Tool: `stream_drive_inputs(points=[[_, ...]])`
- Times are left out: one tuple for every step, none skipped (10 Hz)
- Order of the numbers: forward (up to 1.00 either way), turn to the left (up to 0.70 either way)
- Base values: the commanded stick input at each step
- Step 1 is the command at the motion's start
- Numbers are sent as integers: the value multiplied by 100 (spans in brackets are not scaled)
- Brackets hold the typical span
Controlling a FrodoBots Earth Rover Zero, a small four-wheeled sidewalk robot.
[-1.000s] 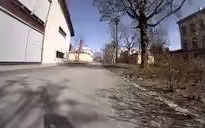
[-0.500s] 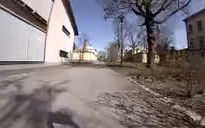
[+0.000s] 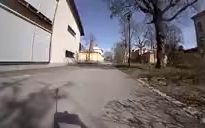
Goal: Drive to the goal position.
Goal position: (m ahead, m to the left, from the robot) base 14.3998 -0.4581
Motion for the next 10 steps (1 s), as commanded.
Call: stream_drive_inputs(points=[[85,0],[85,0],[85,0],[85,0],[85,0],[85,0],[85,0],[85,0],[85,0],[85,0]])
